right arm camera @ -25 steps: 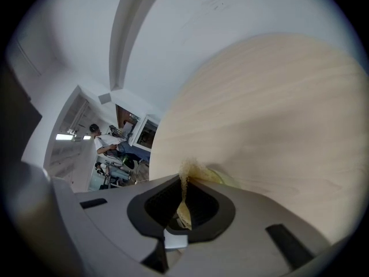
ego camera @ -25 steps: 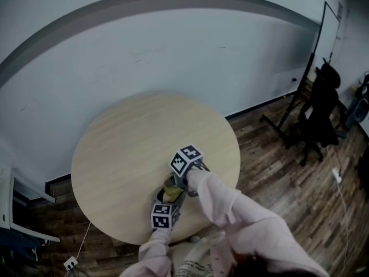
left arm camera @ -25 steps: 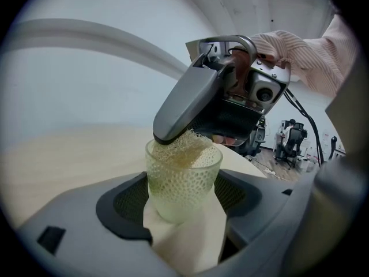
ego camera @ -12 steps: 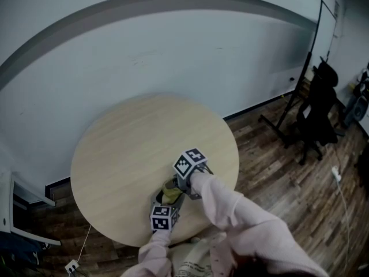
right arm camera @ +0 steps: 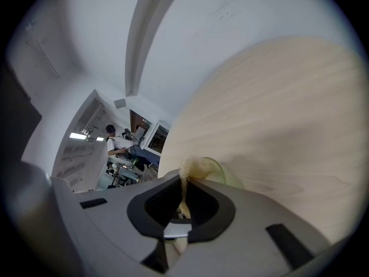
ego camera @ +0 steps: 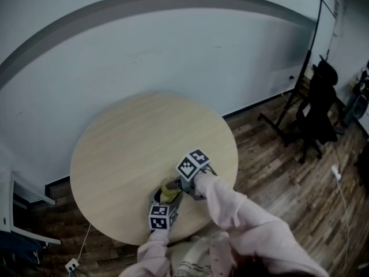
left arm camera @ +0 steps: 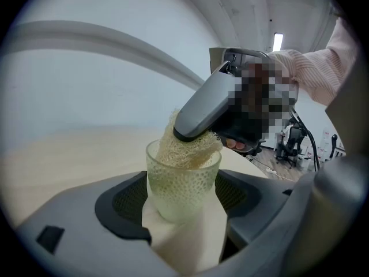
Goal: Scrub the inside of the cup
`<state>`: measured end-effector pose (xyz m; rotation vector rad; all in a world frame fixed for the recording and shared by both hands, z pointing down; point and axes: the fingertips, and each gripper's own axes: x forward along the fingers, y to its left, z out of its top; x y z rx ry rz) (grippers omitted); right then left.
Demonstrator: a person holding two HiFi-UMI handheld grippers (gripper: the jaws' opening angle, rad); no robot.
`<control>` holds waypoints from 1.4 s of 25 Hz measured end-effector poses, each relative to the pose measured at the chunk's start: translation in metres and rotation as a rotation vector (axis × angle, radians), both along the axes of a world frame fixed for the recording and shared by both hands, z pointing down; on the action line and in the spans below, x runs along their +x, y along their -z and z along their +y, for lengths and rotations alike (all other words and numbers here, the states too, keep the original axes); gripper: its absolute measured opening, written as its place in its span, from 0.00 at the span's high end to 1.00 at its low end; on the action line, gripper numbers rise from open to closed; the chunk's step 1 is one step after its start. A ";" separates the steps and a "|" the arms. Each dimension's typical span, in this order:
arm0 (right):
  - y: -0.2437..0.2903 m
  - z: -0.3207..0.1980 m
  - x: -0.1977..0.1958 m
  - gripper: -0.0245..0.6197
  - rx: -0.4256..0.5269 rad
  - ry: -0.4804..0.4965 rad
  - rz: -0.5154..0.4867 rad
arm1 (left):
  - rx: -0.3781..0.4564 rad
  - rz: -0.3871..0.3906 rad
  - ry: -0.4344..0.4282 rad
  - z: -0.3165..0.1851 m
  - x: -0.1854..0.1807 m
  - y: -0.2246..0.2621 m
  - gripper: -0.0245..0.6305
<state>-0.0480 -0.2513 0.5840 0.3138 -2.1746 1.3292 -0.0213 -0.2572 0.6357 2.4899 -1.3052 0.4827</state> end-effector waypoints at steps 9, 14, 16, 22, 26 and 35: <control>0.006 0.003 0.000 0.92 0.043 0.020 -0.015 | 0.013 0.008 0.015 0.007 -0.005 0.006 0.37; 0.014 0.004 0.004 0.92 0.084 0.020 -0.045 | 0.038 0.029 0.049 0.013 -0.014 0.011 0.38; 0.016 0.005 0.007 0.92 0.103 0.019 -0.055 | 0.054 0.041 0.058 0.017 -0.019 0.016 0.38; 0.034 0.004 0.013 0.92 0.154 -0.025 -0.173 | 0.110 0.070 0.106 0.031 -0.039 0.034 0.48; 0.042 0.011 0.015 0.92 0.242 -0.033 -0.231 | 0.142 0.079 0.120 0.039 -0.047 0.049 0.66; 0.054 0.028 0.017 0.92 0.496 -0.104 -0.331 | 0.158 0.055 0.080 0.048 -0.044 0.067 0.84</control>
